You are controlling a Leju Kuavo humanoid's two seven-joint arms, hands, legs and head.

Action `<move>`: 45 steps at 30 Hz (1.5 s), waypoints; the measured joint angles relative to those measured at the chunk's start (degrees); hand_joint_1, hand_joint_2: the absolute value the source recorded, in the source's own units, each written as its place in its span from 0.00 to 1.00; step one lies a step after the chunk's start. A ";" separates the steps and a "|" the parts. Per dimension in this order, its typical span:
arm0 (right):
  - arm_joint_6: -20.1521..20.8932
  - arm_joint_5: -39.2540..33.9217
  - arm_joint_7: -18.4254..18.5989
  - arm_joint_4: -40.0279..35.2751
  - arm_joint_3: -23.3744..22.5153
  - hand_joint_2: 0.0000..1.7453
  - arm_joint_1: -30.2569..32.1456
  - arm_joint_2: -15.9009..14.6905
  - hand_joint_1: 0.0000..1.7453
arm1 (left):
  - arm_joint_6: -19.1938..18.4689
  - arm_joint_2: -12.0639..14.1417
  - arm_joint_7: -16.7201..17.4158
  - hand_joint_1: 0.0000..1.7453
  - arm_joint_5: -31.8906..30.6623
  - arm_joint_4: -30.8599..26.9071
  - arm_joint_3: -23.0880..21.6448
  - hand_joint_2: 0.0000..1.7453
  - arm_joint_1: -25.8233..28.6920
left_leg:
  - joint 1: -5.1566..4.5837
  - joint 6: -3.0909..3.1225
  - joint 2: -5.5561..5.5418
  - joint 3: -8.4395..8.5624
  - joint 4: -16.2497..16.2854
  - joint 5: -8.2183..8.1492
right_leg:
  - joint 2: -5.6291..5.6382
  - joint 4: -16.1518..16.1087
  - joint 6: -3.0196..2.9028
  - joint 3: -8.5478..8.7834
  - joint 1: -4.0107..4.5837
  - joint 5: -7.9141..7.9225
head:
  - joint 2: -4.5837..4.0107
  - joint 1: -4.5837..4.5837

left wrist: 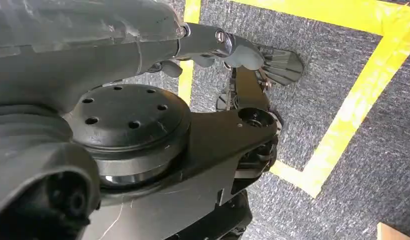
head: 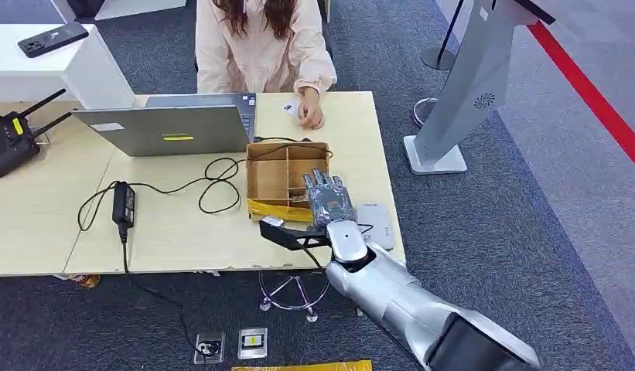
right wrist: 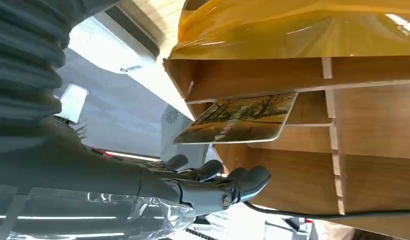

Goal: Pass the card to the sensor for recognition and then transmit it.

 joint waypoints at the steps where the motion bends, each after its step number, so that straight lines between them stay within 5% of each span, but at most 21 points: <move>1: 0.24 -0.02 0.04 0.15 0.00 1.00 -0.26 0.00 0.00 | 0.00 0.00 0.00 0.00 0.00 0.00 0.00 0.00 0.00 | 0.00 0.00 0.00 0.00 0.00 0.00 | 0.00 0.00 0.00 0.00 0.00 0.00 | 0.00 0.00; 40: 2.03 -1.18 -0.42 3.10 3.30 1.00 -2.79 0.37 0.00 | 0.02 -0.26 0.11 0.00 0.35 0.00 -0.46 0.00 0.00 | 0.01 -0.02 0.00 0.00 0.00 0.02 | 0.00 0.02 0.00 -0.01 0.01 0.00 | 0.00 0.00; 41: 2.16 -1.25 -0.35 3.10 3.32 1.00 -2.79 0.37 1.00 | 0.02 -0.26 0.11 0.00 0.35 0.00 -0.46 0.00 0.00 | 0.01 -0.02 0.00 0.01 0.00 0.02 | 0.00 0.02 0.00 -0.01 0.01 0.00 | 0.00 0.00; 45: 2.05 -1.53 -0.09 3.12 3.37 1.00 -2.80 0.33 1.00 | 0.04 -0.26 0.11 0.00 0.33 0.00 -0.46 0.00 0.00 | 0.01 -0.02 0.00 0.00 0.00 0.02 | 0.00 0.02 0.00 -0.01 0.01 0.00 | 0.00 0.00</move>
